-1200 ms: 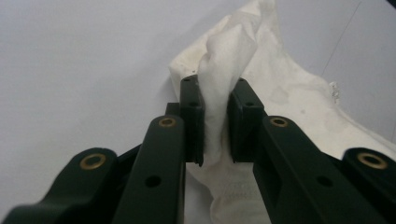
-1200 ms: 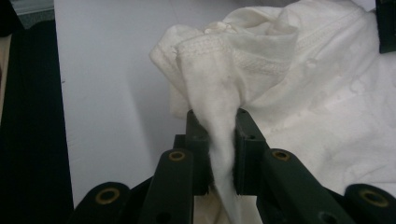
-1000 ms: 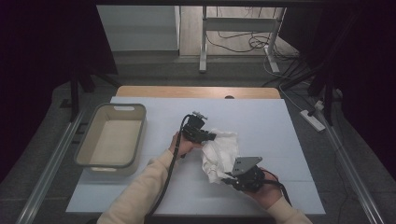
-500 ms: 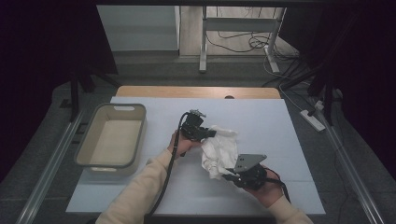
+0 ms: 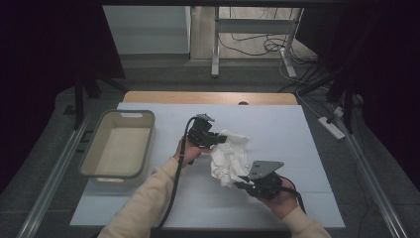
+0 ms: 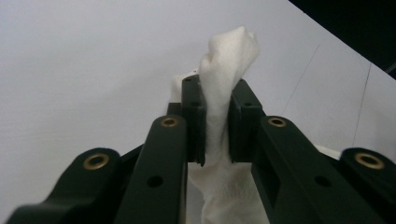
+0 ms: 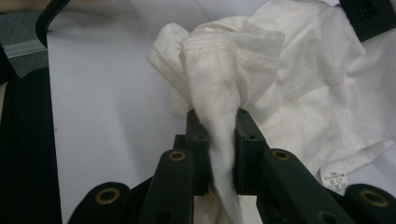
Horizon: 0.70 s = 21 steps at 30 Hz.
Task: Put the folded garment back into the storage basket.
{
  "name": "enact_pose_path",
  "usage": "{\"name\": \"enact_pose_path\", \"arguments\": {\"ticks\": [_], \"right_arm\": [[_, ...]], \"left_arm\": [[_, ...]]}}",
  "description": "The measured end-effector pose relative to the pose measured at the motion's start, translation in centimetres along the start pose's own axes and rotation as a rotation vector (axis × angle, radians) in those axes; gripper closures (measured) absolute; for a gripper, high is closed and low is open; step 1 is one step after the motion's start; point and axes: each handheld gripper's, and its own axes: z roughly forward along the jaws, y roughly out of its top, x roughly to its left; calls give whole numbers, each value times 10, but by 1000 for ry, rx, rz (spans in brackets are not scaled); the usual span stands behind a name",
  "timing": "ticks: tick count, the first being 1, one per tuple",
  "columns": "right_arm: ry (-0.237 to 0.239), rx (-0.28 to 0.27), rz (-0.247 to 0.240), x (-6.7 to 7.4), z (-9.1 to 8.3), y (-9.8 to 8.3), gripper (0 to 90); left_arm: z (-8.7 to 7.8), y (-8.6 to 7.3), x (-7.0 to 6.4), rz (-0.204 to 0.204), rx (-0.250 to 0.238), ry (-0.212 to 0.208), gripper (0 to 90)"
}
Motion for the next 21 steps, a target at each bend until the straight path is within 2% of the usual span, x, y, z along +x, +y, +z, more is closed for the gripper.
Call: {"name": "enact_pose_path", "arguments": {"ticks": [21], "right_arm": [[8, -70, 3, -1, 5, 26, 791]], "left_arm": [[-40, 8, 2, 17, -61, 24, 786]]}}
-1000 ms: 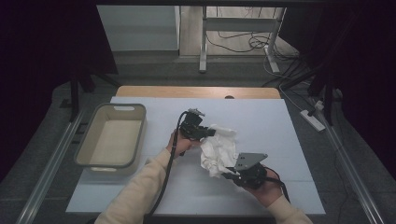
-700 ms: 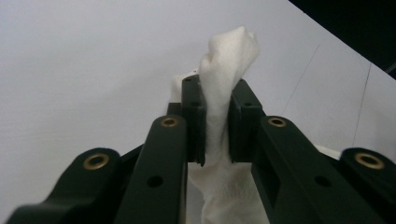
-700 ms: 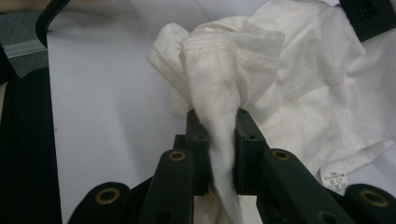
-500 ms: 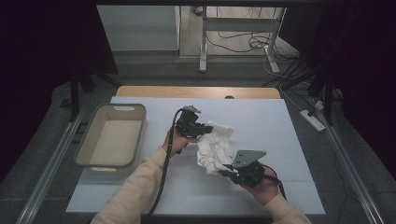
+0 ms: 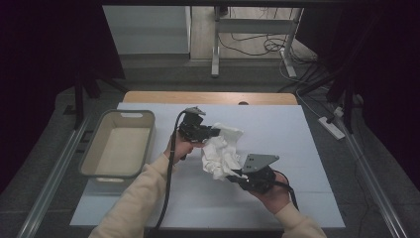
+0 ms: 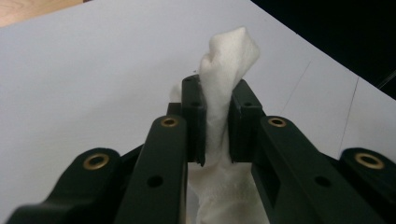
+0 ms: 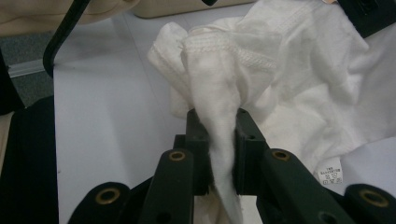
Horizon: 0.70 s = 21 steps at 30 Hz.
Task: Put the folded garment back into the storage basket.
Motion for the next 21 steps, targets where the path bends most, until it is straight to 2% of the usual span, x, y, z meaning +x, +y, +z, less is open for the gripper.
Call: {"name": "enact_pose_path", "arguments": {"ticks": [21], "right_arm": [[22, -48, -30, 2, 17, 32, 791]], "left_arm": [[-39, 1, 9, 1, -45, 40, 786]]}}
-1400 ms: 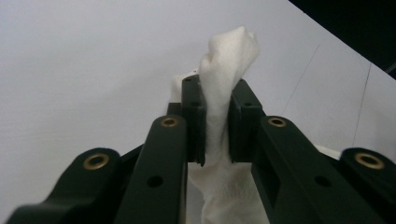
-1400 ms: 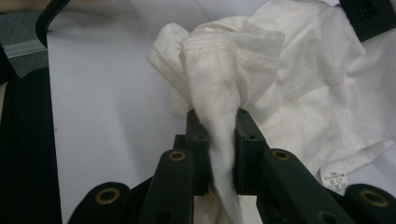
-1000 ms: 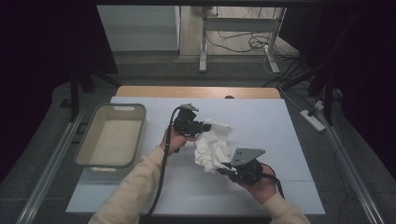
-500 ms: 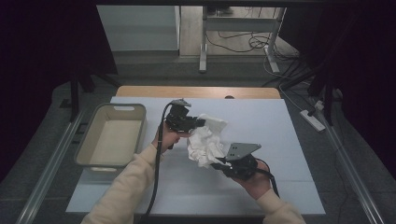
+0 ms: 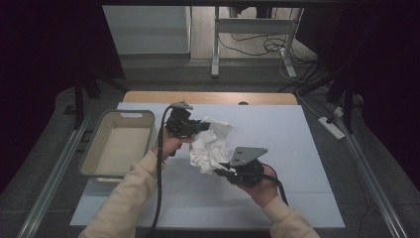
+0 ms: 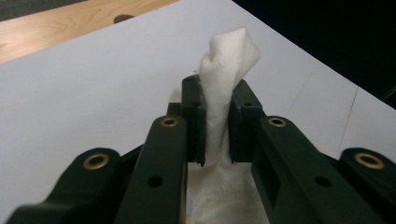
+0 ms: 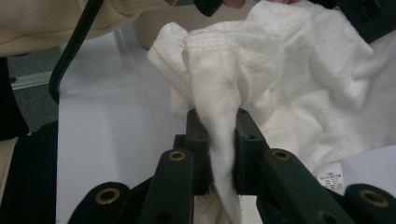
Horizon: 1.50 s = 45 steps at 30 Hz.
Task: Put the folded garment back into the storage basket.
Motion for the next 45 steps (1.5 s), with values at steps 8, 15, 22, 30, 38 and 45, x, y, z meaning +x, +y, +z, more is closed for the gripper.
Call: {"name": "enact_pose_path", "arguments": {"ticks": [8, 15, 22, 30, 38, 45], "right_arm": [[11, -15, -8, 2, 10, 11, 790], [17, -25, -13, 3, 17, 20, 790], [26, -33, -22, 4, 25, 30, 790], [35, -40, -33, 5, 36, 41, 790], [47, -49, -45, 6, 46, 55, 791], [55, -53, -58, 8, 54, 66, 790]], "left_arm": [[-16, -2, 6, -4, -15, 15, 786], [-28, -4, 10, -8, -28, 28, 787], [-41, -7, 14, -12, -38, 43, 786], [-56, -10, 21, -19, -51, 63, 786], [-74, -13, 28, -30, -74, 80, 787], [-88, -17, 33, -37, -88, 92, 787]]}}
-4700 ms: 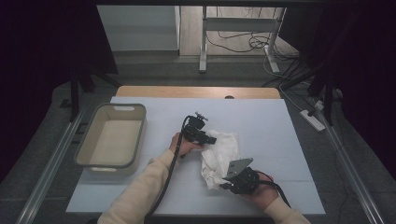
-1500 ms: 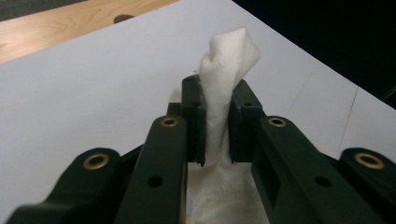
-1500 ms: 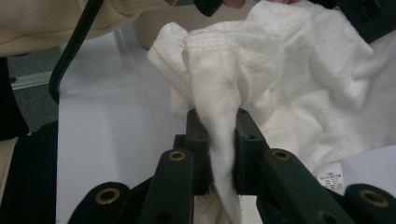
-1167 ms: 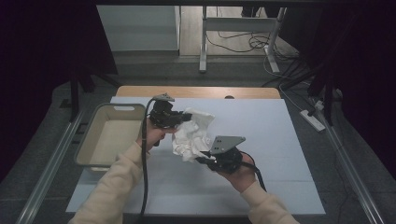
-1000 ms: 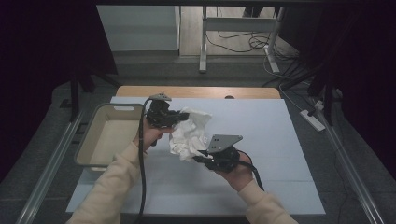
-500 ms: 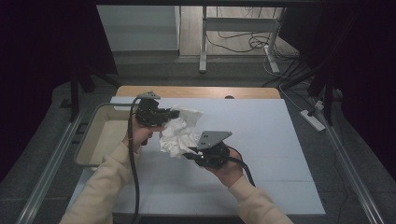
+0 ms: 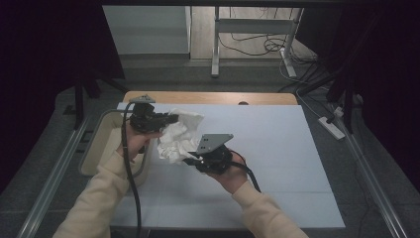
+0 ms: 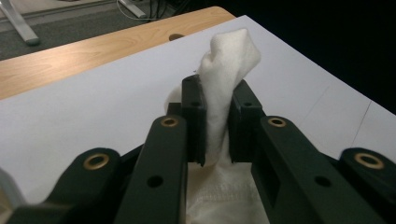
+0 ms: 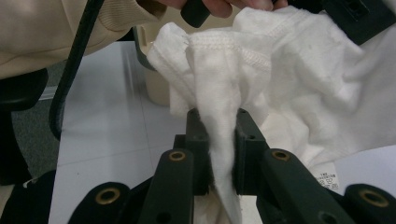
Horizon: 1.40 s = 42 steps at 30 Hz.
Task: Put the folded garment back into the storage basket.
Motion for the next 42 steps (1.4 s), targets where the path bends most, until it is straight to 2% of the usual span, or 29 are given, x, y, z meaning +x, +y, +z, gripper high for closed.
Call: {"name": "enact_pose_path", "arguments": {"ticks": [19, 42], "right_arm": [[32, -10, -37, 0, 29, 34, 791], [59, -31, -62, 1, 62, 63, 791]], "left_arm": [[-43, -4, 22, -26, -45, 46, 787], [-85, -7, 47, -48, -76, 105, 787]]}}
